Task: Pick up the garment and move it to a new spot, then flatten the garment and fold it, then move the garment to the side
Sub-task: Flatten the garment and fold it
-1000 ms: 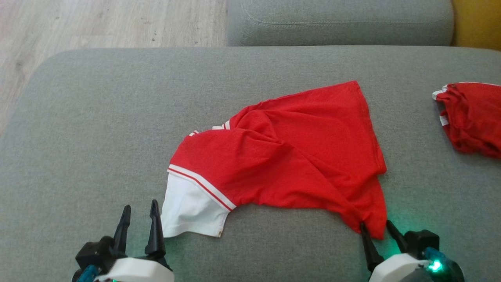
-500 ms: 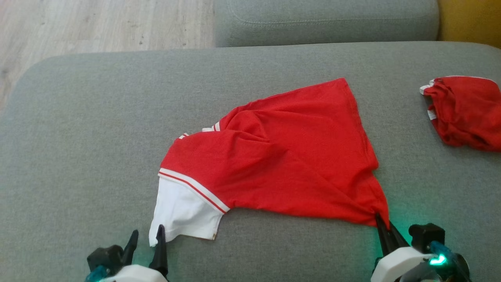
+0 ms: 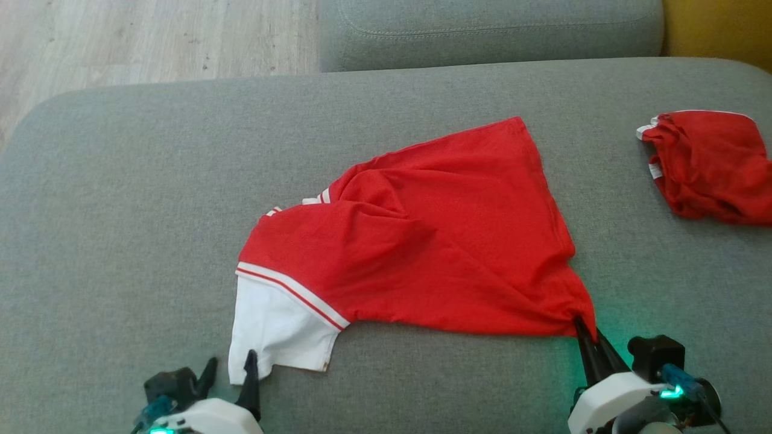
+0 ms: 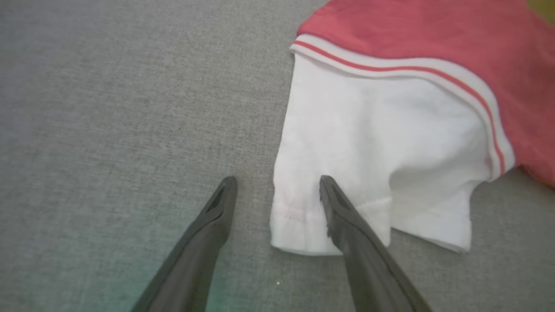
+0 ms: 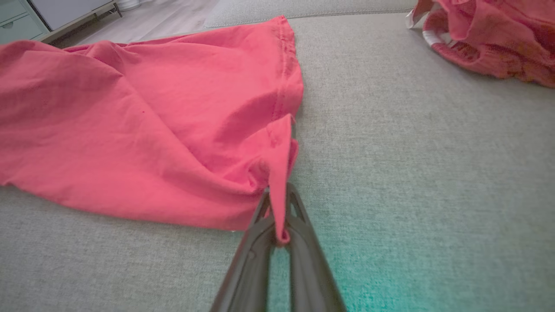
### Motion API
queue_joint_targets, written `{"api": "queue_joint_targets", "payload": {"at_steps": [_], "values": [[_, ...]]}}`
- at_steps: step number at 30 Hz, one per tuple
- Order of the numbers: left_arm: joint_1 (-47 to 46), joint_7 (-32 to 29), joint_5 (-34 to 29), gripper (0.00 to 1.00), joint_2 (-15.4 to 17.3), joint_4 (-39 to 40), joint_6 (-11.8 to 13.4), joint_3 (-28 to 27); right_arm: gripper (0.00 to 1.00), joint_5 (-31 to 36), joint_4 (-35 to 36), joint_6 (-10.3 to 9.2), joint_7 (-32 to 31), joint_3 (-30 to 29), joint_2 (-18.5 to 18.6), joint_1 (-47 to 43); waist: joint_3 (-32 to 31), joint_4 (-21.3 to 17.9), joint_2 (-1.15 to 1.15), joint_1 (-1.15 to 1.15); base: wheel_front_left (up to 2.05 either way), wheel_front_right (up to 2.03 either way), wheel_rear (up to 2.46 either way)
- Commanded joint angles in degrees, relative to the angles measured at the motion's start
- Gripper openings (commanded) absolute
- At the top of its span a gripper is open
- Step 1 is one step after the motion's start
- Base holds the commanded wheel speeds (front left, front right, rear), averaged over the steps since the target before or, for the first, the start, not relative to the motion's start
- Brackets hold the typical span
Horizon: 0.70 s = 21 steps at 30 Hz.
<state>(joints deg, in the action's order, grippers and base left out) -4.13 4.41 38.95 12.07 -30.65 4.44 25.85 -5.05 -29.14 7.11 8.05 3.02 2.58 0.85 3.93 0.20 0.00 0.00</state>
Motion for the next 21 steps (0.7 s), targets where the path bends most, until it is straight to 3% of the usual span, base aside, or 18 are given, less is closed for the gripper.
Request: {"api": "queue_joint_targets", "payload": {"at_steps": [1, 3, 4, 5, 6, 7, 14, 21], "values": [[-1.11, -1.25, 0.54, 1.00, -0.29, 0.79, -0.69, -0.34, 0.00, -0.20, 2.03, 0.37, 0.22, 1.31, 0.30, 1.76, -0.01, -0.01, 0.00, 0.00, 0.00, 0.00, 0.00], [-0.82, -2.24, 0.31, 1.00, -0.45, 0.95, -0.90, 0.63, 0.00, -0.16, 2.22, 0.37, 0.18, 1.23, 0.30, 1.72, -0.01, 0.05, 0.00, 0.00, 0.00, 0.00, 0.00], [-0.72, -3.12, 0.12, 0.53, -0.66, 0.98, -0.87, 1.40, 0.00, -0.24, 2.34, 0.37, 0.15, 1.34, 0.30, 1.69, -0.05, 0.13, 0.00, 0.00, 0.00, 0.00, 0.00], [-0.72, -3.12, 0.12, 0.53, -0.66, 0.98, -0.87, 1.40, 0.00, -0.24, 2.34, 0.37, 0.15, 1.34, 0.30, 1.69, -0.05, 0.13, 0.00, 0.00, 0.00, 0.00, 0.00], [-0.89, -3.44, -0.10, 0.04, -0.83, 0.94, -0.63, 1.81, 0.00, -0.51, 2.42, 0.37, 0.23, 1.68, 0.30, 1.73, -0.10, 0.16, 0.00, 0.00, 0.00, 0.00, 0.00], [-1.09, -3.35, -0.19, 0.00, -0.92, 1.01, -0.56, 1.89, 0.00, -0.62, 2.44, 0.37, 0.27, 1.80, 0.30, 1.78, -0.15, 0.16, 0.00, 0.00, 0.00, 0.00, 0.00], [-2.33, 1.48, -0.36, 0.00, -0.56, 3.75, -0.25, 0.06, 0.00, -1.24, 3.10, 0.37, 1.07, 1.49, 0.30, 2.52, -1.03, 0.02, 0.00, 0.00, 0.00, 0.00, 0.00], [-3.48, 5.26, 1.19, 0.00, 0.90, 13.02, -1.50, -2.92, 0.00, -4.71, 7.83, 0.37, 2.65, -0.34, 0.30, 4.72, -4.07, -0.35, 0.00, 0.00, 0.00, 0.00, 0.00]]}}
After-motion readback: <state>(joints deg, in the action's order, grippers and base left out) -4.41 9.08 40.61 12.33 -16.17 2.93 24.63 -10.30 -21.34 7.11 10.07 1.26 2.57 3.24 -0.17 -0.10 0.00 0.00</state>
